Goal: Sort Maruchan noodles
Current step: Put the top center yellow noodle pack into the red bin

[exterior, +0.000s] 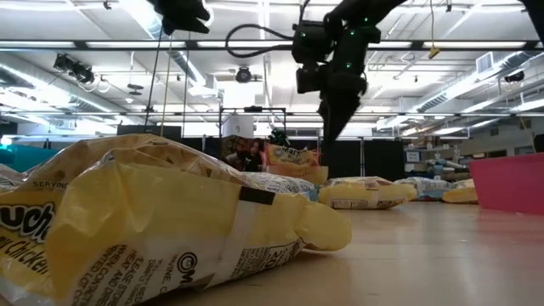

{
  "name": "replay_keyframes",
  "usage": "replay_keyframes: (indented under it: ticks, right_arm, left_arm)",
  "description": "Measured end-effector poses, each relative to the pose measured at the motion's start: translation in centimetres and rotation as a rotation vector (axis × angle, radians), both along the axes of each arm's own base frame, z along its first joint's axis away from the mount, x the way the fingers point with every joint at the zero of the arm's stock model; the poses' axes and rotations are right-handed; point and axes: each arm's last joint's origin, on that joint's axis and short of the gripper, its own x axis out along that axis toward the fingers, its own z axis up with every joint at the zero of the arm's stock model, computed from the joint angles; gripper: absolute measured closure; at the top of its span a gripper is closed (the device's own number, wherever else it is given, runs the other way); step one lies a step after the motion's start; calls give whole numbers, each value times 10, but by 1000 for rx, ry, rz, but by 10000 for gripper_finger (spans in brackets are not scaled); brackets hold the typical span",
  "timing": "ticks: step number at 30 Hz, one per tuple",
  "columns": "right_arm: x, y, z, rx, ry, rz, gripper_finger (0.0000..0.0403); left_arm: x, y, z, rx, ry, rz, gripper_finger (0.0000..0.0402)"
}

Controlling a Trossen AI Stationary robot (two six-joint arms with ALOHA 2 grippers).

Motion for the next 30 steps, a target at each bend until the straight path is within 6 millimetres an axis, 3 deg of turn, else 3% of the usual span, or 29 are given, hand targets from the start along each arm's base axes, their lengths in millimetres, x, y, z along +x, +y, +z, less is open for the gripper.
replay_keyframes:
  ticks: [5,11,15,19,22,24,27,30]
  right_arm:
    - [4,37,-23,7,79,84,140]
    - [14,56,-58,-17,129,374,162]
    - [16,66,-68,-19,182,516,177]
    - [9,73,-66,46,248,242,183]
    - [4,80,-60,228,293,-27,182]
    - [7,84,-48,344,282,-109,180]
    - [14,85,-29,391,237,-23,177]
    - [19,88,-15,261,167,260,177]
  left_arm:
    - [12,-16,-16,-7,-73,-90,194]
    - [27,-40,-17,-41,-253,-280,194]
    - [33,-57,-17,-47,-246,-304,194]
    - [35,-73,-22,-73,-191,-277,194]
    - [35,-84,-24,-89,-165,-270,194]
    - [36,-90,-26,-93,-144,-269,194]
    - [37,-97,-24,-81,-166,-271,194]
    - [39,-101,-21,-99,-204,-253,194]
